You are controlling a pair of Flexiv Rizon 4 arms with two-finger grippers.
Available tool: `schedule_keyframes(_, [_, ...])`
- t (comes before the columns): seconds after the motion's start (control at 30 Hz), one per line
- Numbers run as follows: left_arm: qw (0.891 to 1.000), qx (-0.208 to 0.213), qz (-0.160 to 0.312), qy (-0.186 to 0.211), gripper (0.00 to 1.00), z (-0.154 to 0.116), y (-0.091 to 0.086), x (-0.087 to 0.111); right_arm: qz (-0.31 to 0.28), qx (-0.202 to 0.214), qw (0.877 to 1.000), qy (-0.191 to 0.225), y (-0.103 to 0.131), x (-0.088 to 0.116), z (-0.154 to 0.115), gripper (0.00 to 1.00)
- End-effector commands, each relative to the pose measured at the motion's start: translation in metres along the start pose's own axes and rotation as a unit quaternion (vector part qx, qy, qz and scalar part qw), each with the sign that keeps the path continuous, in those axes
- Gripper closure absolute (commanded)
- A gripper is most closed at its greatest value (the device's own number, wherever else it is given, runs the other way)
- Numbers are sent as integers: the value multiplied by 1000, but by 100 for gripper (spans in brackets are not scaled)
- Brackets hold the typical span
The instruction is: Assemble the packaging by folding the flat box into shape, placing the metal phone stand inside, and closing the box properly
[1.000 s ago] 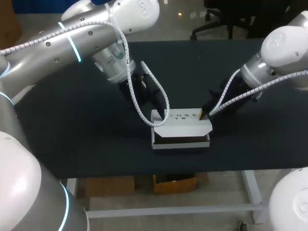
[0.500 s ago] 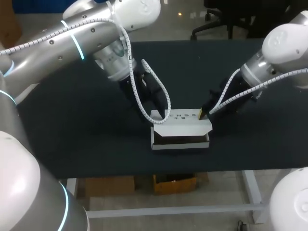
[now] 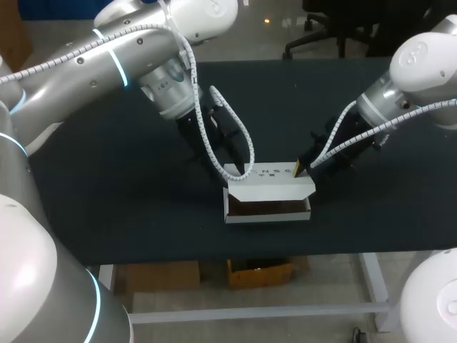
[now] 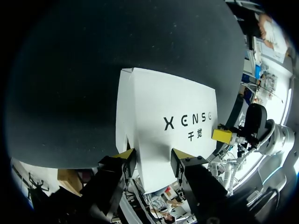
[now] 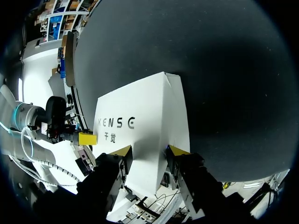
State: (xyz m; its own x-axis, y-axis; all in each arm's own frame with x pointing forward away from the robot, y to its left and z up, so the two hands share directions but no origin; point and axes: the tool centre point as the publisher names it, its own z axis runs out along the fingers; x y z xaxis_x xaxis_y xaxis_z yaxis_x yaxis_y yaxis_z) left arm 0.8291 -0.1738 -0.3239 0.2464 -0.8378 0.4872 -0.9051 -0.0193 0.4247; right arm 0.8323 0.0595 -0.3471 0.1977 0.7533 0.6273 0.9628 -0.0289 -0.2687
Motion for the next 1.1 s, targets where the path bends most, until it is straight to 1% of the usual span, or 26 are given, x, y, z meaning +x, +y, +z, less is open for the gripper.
schedule_keyframes(0.03, [1000,-20,-1,-1,51,4,-8,8,0,8,1000,1,0,8,3,55])
schedule_keyframes(0.2, [1000,-28,-5,1,50,3,-8,8,1,12,1000,2,-1,9,4,55])
schedule_keyframes(0.3, [1000,-29,-7,0,48,2,-7,9,2,15,1000,2,-2,10,5,55])
schedule_keyframes(0.43, [999,-36,-10,2,48,2,-7,8,5,20,1000,5,-2,10,6,55])
schedule_keyframes(0.67, [999,-40,-15,0,44,2,-6,9,5,24,1000,6,2,10,5,55])
schedule_keyframes(1.1, [998,-51,-23,1,45,1,-3,10,5,31,999,6,2,13,4,55])
